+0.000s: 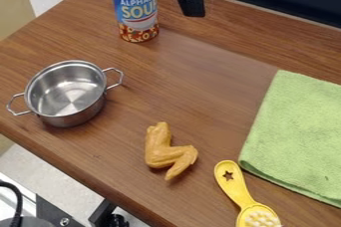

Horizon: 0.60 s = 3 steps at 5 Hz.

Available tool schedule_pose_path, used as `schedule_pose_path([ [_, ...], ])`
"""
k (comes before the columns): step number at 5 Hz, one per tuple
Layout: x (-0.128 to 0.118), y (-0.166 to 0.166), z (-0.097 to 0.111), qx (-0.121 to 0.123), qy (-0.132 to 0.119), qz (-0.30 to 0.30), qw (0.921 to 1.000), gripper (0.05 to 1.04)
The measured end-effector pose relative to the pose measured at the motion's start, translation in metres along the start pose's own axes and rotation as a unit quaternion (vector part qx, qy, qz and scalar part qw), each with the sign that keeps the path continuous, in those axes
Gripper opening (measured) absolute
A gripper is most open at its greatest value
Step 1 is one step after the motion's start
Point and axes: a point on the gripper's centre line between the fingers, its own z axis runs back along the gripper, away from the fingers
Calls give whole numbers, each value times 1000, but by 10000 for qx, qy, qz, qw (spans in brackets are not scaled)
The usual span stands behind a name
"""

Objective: Put the yellow object inside the silver pan on the table

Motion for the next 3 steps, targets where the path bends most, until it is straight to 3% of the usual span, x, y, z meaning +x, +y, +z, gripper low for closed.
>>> schedule_pose_path([
  [1,1,4,-11,160,-4,12,9999,997],
  [2,5,17,-20,297,-272,-684,9968,997],
  [3,9,32,-14,314,-406,-1611,9856,997],
])
